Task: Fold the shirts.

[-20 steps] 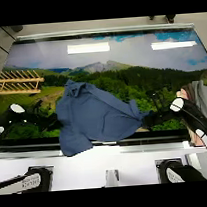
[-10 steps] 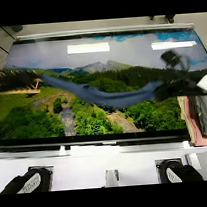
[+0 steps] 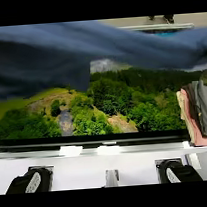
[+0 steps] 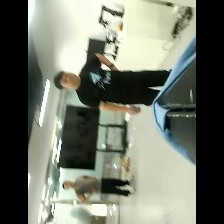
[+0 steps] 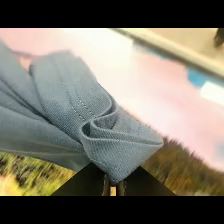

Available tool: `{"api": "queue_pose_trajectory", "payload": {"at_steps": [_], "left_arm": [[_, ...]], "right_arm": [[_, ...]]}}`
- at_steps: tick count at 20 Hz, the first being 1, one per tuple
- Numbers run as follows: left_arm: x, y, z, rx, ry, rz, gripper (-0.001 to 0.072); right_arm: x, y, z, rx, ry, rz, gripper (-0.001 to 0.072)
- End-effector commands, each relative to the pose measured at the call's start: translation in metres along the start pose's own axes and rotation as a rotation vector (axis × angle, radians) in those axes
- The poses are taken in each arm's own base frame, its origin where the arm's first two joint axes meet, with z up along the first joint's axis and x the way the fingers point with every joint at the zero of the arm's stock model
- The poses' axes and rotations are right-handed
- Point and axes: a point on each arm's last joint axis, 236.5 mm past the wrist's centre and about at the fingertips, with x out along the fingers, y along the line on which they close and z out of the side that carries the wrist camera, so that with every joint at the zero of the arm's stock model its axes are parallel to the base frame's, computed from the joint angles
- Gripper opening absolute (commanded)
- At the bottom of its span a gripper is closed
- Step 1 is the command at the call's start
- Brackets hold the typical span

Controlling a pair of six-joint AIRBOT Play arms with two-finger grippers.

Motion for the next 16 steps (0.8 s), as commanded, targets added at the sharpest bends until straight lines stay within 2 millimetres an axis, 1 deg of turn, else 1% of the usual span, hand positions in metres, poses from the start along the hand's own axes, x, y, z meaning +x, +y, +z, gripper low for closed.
{"api": "queue_pose_trajectory", "payload": {"at_steps": [1, 3, 4, 5, 6, 7, 8, 9, 10, 11, 12, 14, 15, 16], "left_arm": [[-0.006, 0.019, -0.076, -0.021, 0.286, 0.064, 0.0035], [-0.003, 0.041, -0.157, -0.111, 0.499, 0.077, 0.0035], [-0.003, 0.053, -0.2, -0.16, 0.591, 0.091, 0.0035], [-0.004, 0.066, -0.239, -0.214, 0.66, 0.113, 0.0035], [-0.006, 0.078, -0.281, -0.274, 0.725, 0.138, 0.0036], [-0.008, 0.087, -0.318, -0.325, 0.77, 0.158, 0.0035], [-0.009, 0.092, -0.348, -0.36, 0.795, 0.172, 0.0036], [-0.01, 0.093, -0.376, -0.387, 0.812, 0.18, 0.0036], [-0.011, 0.092, -0.398, -0.405, 0.825, 0.182, 0.0036], [-0.013, 0.087, -0.421, -0.42, 0.842, 0.177, 0.0036], [-0.016, 0.081, -0.439, -0.43, 0.862, 0.168, 0.0036], [-0.025, 0.067, -0.47, -0.447, 0.922, 0.141, 0.0036], [-0.029, 0.061, -0.478, -0.451, 0.949, 0.129, 0.0036], [-0.029, 0.059, -0.48, -0.45, 0.955, 0.122, 0.0036]], "right_arm": [[0.019, 0.041, -0.089, 0.041, 0.364, 0.188, 0.0022], [0.063, 0.076, -0.145, 0.084, 0.501, 0.326, 0.0022], [0.09, 0.095, -0.172, 0.129, 0.533, 0.377, 0.0022], [0.116, 0.113, -0.196, 0.186, 0.543, 0.415, 0.0022], [0.139, 0.129, -0.218, 0.246, 0.545, 0.44, 0.0022], [0.156, 0.144, -0.24, 0.306, 0.562, 0.461, 0.0022], [0.17, 0.156, -0.265, 0.356, 0.592, 0.468, 0.0022], [0.181, 0.164, -0.287, 0.393, 0.623, 0.464, 0.0022], [0.189, 0.167, -0.304, 0.413, 0.65, 0.454, 0.0022], [0.197, 0.17, -0.316, 0.429, 0.676, 0.447, 0.0022], [0.204, 0.171, -0.323, 0.44, 0.695, 0.444, 0.0023], [0.219, 0.17, -0.331, 0.463, 0.704, 0.426, 0.0023], [0.225, 0.168, -0.333, 0.469, 0.699, 0.414, 0.0089], [0.226, 0.166, -0.331, 0.467, 0.7, 0.416, 0.0273]]}}
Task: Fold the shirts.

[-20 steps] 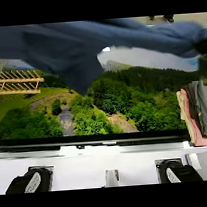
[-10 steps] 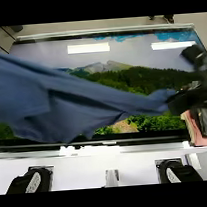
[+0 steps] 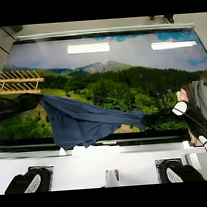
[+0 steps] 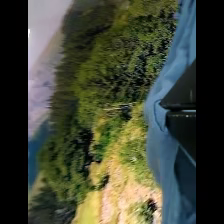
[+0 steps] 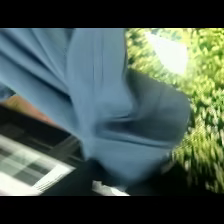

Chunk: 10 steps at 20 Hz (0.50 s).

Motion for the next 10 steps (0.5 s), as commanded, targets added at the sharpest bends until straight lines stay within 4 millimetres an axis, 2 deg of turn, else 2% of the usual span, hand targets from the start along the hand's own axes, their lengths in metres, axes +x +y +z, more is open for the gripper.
{"api": "queue_pose_trajectory", "payload": {"at_steps": [1, 3, 4, 6, 8, 10], "left_arm": [[0.019, 0.004, -0.026, -0.005, 0.04, -0.004, 0.0036], [0.016, 0.006, -0.017, -0.001, 0.016, 0.005, 0.0036], [0.014, 0.006, -0.013, -0.002, 0.006, 0.008, 0.0036], [0.012, 0.006, -0.009, 0.001, -0.005, 0.009, 0.0036], [0.012, 0.006, -0.012, 0.022, 0.007, 0.007, 0.0037], [0.012, 0.005, -0.013, 0.021, 0.013, 0.006, 0.0036]], "right_arm": [[0.013, -0.009, 0.006, 0.02, -0.004, -0.009, 0.0436], [-0.006, -0.008, 0.008, -0.068, 0.053, -0.02, 0.0569], [-0.015, -0.009, 0.005, -0.101, 0.092, -0.031, 0.0606], [-0.024, -0.018, -0.009, -0.129, 0.17, -0.058, 0.0605], [-0.02, -0.023, -0.028, -0.039, 0.194, -0.005, 0.0605], [-0.011, -0.015, -0.039, 0.084, 0.162, 0.115, 0.057]]}}
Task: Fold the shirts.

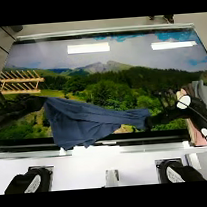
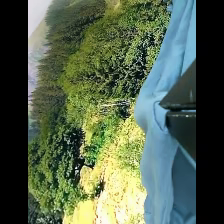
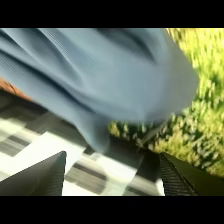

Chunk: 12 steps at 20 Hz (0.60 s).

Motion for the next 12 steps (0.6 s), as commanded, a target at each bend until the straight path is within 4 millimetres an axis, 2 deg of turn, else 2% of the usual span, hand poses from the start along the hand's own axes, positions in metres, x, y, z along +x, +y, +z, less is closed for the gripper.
{"api": "queue_pose_trajectory", "payload": {"at_steps": [1, 3, 6, 8, 9, 11, 12], "left_arm": [[0.0, 0.0, -0.001, 0.011, 0.004, 0.0, 0.0036], [0.0, 0.0, -0.001, 0.011, 0.004, 0.0, 0.0036], [0.0, 0.0, -0.001, 0.01, 0.003, 0.0, 0.0037], [0.0, 0.0, -0.001, 0.009, 0.004, 0.0, 0.0036], [0.0, 0.0, -0.001, 0.009, 0.003, -0.001, 0.0036], [0.0, 0.0, -0.001, 0.01, 0.003, 0.0, 0.0036], [0.0, 0.0, -0.001, 0.01, 0.003, 0.0, 0.0037]], "right_arm": [[0.01, 0.017, -0.016, 0.124, -0.014, 0.181, 0.0545], [0.024, 0.028, -0.016, 0.14, -0.038, 0.213, 0.0545], [0.034, 0.03, 0.005, 0.128, -0.126, 0.176, 0.0539], [0.039, 0.035, 0.015, 0.162, -0.146, 0.188, 0.048], [0.045, 0.039, 0.015, 0.174, -0.133, 0.209, 0.0473], [0.054, 0.041, 0.014, 0.171, -0.111, 0.228, 0.0325], [0.056, 0.039, 0.015, 0.157, -0.114, 0.222, 0.0179]]}}
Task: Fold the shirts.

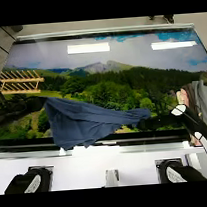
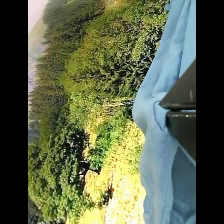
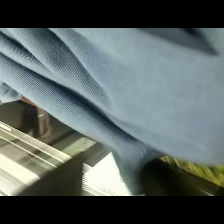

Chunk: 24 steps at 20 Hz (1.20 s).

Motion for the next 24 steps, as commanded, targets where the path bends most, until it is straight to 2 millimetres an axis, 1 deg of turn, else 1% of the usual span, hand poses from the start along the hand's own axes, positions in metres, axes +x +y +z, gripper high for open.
{"api": "queue_pose_trajectory", "payload": {"at_steps": [1, 3, 4, 5, 6, 7, 8, 9, 10, 11, 12, 13, 14, 15, 16, 17, 18, 19, 21, 22, 24], "left_arm": [[0.0, 0.0, 0.0, 0.0, -0.001, 0.0, 0.0036], [-0.002, -0.002, 0.005, 0.005, -0.012, -0.002, 0.0036], [-0.008, -0.007, 0.016, 0.016, -0.037, -0.007, 0.0036], [-0.017, -0.014, 0.035, 0.032, -0.081, -0.013, 0.0036], [-0.034, -0.024, 0.064, 0.059, -0.152, -0.02, 0.0036], [-0.058, -0.037, 0.097, 0.087, -0.238, -0.025, 0.0036], [-0.092, -0.053, 0.136, 0.124, -0.35, -0.03, 0.0036], [-0.133, -0.072, 0.173, 0.165, -0.47, -0.033, 0.0035], [-0.185, -0.097, 0.208, 0.215, -0.605, -0.038, 0.0035], [-0.236, -0.124, 0.232, 0.27, -0.727, -0.045, 0.0035], [-0.293, -0.155, 0.247, 0.334, -0.854, -0.057, 0.0035], [-0.34, -0.182, 0.252, 0.389, -0.957, -0.069, 0.0035], [-0.384, -0.207, 0.25, 0.441, -1.051, -0.081, 0.0035], [-0.413, -0.225, 0.246, 0.478, -1.115, -0.09, 0.0035], [-0.437, -0.24, 0.238, 0.5, -1.155, -0.105, 0.0034], [-0.448, -0.247, 0.231, 0.503, -1.165, -0.113, 0.0034], [-0.45, -0.248, 0.224, 0.494, -1.143, -0.107, 0.0034], [-0.443, -0.243, 0.22, 0.481, -1.101, -0.089, 0.0034], [-0.415, -0.221, 0.213, 0.469, -0.974, -0.009, 0.0034], [-0.403, -0.205, 0.21, 0.465, -0.915, 0.053, 0.0034], [-0.387, -0.176, 0.211, 0.448, -0.839, 0.162, 0.0035]], "right_arm": [[0.009, 0.001, 0.007, -0.002, -0.018, 0.015, 0.0025], [0.0, 0.014, 0.01, -0.066, 0.002, 0.051, 0.002], [-0.011, 0.024, 0.016, -0.125, 0.003, 0.073, 0.002], [-0.029, 0.038, 0.029, -0.197, -0.023, 0.085, 0.002], [-0.055, 0.054, 0.048, -0.273, -0.082, 0.081, 0.002], [-0.088, 0.07, 0.072, -0.355, -0.165, 0.051, 0.002], [-0.135, 0.092, 0.101, -0.457, -0.288, -0.002, 0.002], [-0.188, 0.116, 0.126, -0.547, -0.423, -0.073, 0.002], [-0.254, 0.143, 0.146, -0.637, -0.583, -0.173, 0.002], [-0.319, 0.168, 0.154, -0.709, -0.729, -0.282, 0.002], [-0.389, 0.192, 0.15, -0.76, -0.879, -0.409, 0.002], [-0.447, 0.21, 0.137, -0.777, -1.0, -0.518, 0.002], [-0.498, 0.225, 0.117, -0.777, -1.11, -0.618, 0.002], [-0.533, 0.235, 0.097, -0.773, -1.186, -0.692, 0.002], [-0.559, 0.243, 0.077, -0.773, -1.236, -0.749, 0.002], [-0.572, 0.248, 0.06, -0.775, -1.26, -0.782, 0.002], [-0.575, 0.251, 0.047, -0.777, -1.264, -0.792, 0.002], [-0.573, 0.251, 0.039, -0.776, -1.252, -0.79, 0.002], [-0.559, 0.238, 0.034, -0.758, -1.168, -0.801, 0.002], [-0.553, 0.229, 0.033, -0.745, -1.12, -0.817, 0.002], [-0.548, 0.21, 0.033, -0.708, -1.053, -0.862, 0.002]]}}
